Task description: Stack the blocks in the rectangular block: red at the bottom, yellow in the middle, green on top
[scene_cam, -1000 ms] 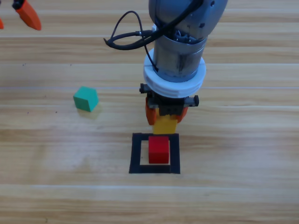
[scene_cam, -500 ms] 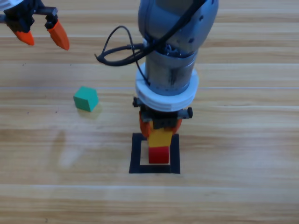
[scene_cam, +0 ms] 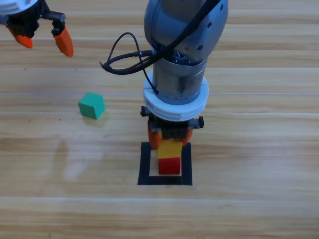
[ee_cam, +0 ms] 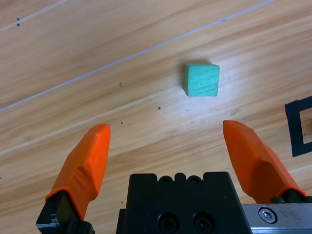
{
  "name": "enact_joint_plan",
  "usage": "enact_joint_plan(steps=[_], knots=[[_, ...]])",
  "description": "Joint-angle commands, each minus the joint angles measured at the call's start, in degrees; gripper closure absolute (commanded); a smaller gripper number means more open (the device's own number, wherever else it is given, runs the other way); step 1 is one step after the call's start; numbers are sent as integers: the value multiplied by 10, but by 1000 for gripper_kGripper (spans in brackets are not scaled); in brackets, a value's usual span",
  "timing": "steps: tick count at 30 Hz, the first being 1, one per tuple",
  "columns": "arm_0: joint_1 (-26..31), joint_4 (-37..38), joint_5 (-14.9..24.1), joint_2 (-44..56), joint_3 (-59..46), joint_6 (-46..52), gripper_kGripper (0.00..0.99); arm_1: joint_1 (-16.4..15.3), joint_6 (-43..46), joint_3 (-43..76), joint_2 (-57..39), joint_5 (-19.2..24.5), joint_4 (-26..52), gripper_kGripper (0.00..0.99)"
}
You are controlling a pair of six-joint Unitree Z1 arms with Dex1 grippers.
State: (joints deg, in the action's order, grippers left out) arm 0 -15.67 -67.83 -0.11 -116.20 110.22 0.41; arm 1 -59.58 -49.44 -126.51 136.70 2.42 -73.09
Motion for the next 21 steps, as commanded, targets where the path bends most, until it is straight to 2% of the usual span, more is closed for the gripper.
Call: enact_joint_plan(steps=[1, 21], knots=[[-26, -5, 9, -35, -19, 10, 0, -7, -3, -7, 49, 1, -6, 990], [-25, -5, 8, -53, -18, 14, 0, 4, -5, -14, 60, 9, -6, 990]])
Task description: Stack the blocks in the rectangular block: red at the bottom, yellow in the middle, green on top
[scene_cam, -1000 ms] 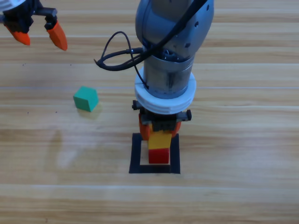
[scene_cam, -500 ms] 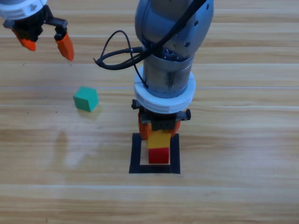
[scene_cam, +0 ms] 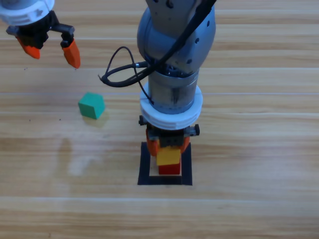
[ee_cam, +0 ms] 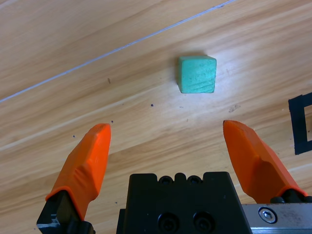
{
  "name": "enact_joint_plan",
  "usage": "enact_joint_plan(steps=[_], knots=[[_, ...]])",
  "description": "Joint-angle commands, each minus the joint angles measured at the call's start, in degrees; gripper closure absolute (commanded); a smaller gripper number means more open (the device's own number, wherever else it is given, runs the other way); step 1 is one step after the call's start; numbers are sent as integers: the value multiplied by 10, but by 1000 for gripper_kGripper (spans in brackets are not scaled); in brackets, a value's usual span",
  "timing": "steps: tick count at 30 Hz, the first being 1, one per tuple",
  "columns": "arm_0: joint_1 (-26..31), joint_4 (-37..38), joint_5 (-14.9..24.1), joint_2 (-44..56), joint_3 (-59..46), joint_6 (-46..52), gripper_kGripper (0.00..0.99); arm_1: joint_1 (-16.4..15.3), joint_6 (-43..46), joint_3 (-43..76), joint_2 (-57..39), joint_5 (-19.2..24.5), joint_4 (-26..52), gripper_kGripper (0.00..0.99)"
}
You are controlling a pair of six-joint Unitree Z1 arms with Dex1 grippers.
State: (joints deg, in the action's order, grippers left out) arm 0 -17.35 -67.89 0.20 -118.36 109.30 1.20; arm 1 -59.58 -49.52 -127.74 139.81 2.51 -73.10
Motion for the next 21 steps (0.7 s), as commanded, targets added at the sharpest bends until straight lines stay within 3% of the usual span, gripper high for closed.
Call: enact_joint_plan(steps=[1, 21], knots=[[-8, -5, 5, -32, -8, 7, 0, 4, -5, -1, 29, 9, -6, 990], [-12, -1, 7, -31, -13, 9, 0, 10, -8, -1, 29, 14, -6, 990]])
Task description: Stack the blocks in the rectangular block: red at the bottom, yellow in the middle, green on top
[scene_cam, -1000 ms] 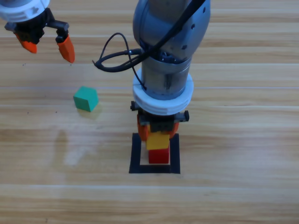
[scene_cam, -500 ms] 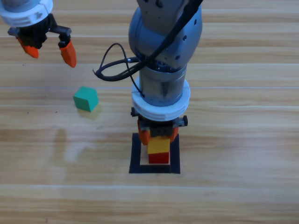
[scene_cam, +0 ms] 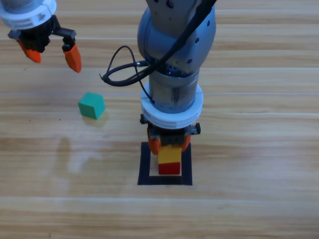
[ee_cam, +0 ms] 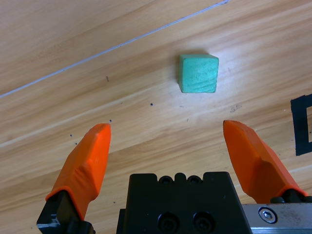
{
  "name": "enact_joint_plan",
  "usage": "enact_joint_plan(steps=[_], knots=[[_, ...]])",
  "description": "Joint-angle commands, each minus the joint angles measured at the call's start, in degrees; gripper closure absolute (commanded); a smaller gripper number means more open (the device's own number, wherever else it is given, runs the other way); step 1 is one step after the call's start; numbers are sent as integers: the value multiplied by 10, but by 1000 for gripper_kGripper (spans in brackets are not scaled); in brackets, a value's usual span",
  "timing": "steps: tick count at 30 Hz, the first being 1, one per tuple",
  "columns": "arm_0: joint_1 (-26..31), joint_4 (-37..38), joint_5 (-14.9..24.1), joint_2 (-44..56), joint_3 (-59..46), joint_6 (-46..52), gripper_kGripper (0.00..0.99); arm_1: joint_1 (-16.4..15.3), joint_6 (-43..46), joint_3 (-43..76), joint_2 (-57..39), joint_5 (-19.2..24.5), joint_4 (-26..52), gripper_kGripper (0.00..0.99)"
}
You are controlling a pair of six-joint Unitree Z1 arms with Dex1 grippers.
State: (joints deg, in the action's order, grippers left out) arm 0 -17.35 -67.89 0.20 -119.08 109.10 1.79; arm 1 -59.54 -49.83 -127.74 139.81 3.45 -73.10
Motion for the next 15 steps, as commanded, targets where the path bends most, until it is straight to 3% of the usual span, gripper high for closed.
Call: enact_joint_plan(steps=[1, 5, 8, 10, 11, 12, 15], knots=[[-12, -1, 7, -23, -12, 3, 0, 11, -5, -1, 30, 5, -6, 990], [-13, 0, 7, -22, -13, 3, 0, 14, -5, -3, 35, 4, -6, 990], [-13, 1, 7, -22, -15, 3, 0, 14, -6, -3, 35, 4, -6, 843], [-13, 2, 8, -22, -16, 3, 0, 17, -6, -3, 35, 4, -6, 534], [-13, 2, 8, -22, -16, 3, 0, 17, -6, -3, 35, 7, -6, 145], [-13, 2, 7, -23, -16, 3, 0, 17, -6, -3, 35, 8, -6, 7], [-13, 3, 8, -24, -17, 3, 0, 17, -4, -6, 34, 8, -6, 0]])
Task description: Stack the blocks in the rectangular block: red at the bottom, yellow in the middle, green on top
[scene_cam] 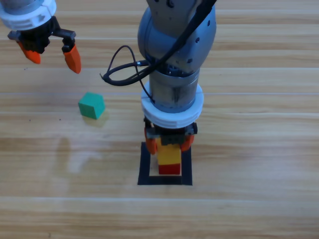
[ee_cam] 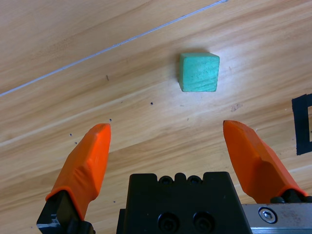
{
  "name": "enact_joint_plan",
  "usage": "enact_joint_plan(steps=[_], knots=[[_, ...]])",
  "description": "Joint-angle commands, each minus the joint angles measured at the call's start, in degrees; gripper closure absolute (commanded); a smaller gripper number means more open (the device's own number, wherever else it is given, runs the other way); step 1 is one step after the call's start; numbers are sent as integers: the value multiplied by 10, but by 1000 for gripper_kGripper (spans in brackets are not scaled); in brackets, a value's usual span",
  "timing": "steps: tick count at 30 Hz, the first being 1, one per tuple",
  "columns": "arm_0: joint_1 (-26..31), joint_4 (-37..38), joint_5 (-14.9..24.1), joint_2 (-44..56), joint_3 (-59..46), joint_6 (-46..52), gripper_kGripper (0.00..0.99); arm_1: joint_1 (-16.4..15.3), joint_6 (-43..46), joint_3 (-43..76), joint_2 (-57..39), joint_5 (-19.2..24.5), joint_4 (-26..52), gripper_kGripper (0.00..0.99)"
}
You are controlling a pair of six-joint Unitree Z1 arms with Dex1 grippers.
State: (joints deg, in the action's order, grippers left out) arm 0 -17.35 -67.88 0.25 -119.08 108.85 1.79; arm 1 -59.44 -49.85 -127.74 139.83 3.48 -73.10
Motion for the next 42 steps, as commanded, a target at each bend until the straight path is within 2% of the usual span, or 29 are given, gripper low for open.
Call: enact_joint_plan(steps=[1, 7, 11, 18, 20, 22, 24, 25, 26, 28, 32, 34, 36, 42], knots=[[-13, 3, 6, -24, -14, 3, 0, 16, -4, -6, 33, 7, -6, 0], [-13, 4, 7, -24, -14, 3, 0, 16, -2, -9, 23, 11, -6, 0], [-12, 4, 4, -21, -5, 20, 0, 15, 4, -4, -38, 31, -6, 0], [-9, 3, -20, -54, 51, 195, 0, 14, 63, 35, -198, 72, -5, 0], [-15, -2, -33, -76, 61, 216, 24, 18, 106, 96, -258, 76, 31, 0], [-18, -1, -35, -91, 51, 218, 30, 47, 165, 233, -356, 47, 144, 0], [-33, -2, -31, -100, 49, 193, 30, 124, 228, 442, -483, -63, 336, 0], [-37, 1, -24, -103, 40, 180, 30, 157, 263, 505, -524, -105, 397, 0], [-41, 1, -19, -109, 39, 169, 30, 174, 288, 535, -547, -122, 417, 0], [-44, 3, -17, -122, 42, 145, 31, 190, 360, 571, -583, -121, 416, 0], [-45, 5, -19, -135, 48, 91, 42, 198, 492, 637, -623, -107, 421, 0], [-44, 6, -32, -141, 51, 69, 47, 198, 514, 652, -622, -115, 418, 0], [-33, -1, -50, -150, 51, 57, 45, 198, 537, 664, -609, -159, 415, 0], [-31, -1, -41, -165, 51, 51, 44, 198, 564, 673, -613, -190, 386, 0]])
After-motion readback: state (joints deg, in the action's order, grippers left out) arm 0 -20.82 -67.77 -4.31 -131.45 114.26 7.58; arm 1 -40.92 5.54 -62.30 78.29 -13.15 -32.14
